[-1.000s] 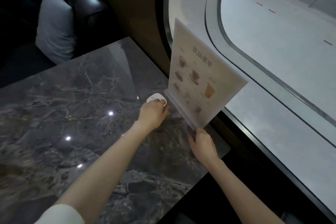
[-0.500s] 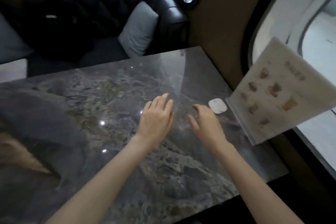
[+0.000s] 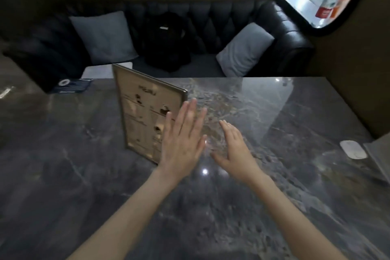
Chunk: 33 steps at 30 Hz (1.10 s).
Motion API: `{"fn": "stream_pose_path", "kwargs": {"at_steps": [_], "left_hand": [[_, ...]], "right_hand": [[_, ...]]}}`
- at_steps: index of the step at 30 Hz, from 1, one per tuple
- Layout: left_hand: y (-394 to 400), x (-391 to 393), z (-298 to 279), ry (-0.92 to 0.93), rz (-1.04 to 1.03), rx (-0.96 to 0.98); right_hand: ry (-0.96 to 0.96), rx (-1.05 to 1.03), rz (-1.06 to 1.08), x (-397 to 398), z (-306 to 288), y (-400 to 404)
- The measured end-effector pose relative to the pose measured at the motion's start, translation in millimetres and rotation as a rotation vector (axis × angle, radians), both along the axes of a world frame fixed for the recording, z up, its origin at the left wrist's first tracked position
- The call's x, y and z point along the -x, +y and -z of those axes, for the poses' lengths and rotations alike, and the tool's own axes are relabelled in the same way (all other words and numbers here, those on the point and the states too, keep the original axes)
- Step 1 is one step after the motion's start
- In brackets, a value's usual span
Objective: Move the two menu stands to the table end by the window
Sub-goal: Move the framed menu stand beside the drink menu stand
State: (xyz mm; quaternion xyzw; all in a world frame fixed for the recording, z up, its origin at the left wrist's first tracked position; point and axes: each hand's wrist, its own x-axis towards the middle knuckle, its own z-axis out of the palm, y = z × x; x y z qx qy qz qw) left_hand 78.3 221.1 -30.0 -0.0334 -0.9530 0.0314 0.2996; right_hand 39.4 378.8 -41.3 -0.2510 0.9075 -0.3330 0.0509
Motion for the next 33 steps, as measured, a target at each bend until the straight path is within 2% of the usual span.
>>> {"fn": "stream_pose_path", "kwargs": {"at_steps": [5, 11, 15, 17, 20, 22, 24, 27, 33], "left_hand": [[-86, -17, 27, -0.139, -0.221, -0.172], [-154, -16, 47, -0.368, -0.351, -0.486], [-185, 8, 55, -0.597, -0.357, -0.786], [-194, 19, 54, -0.641, -0.302, -1.028], [-199, 31, 50, -0.559, -0.149, -1.45], [-203, 36, 49, -0.453, -0.085, -1.534], [-211, 38, 53, -0.382, -0.125, -1.618], [-222, 41, 64, -0.317, -0.167, -1.792], [-216, 48, 69, -0.231, -0.184, -2.009]], "right_hand": [[-0.123, 0.027, -0.053, -10, 12, -61], [-0.257, 0.159, 0.014, -12, 21, -99], [-0.373, 0.206, 0.074, -10, 25, -110], [-0.433, 0.237, 0.091, -6, 28, -112], [-0.446, 0.271, 0.087, 0, 29, -111], [-0.453, 0.275, 0.069, 5, 27, -110], [-0.468, 0.267, 0.051, 9, 26, -110], [-0.487, 0.233, 0.042, 14, 25, -110], [-0.451, 0.256, 0.07, 13, 24, -108]]}}
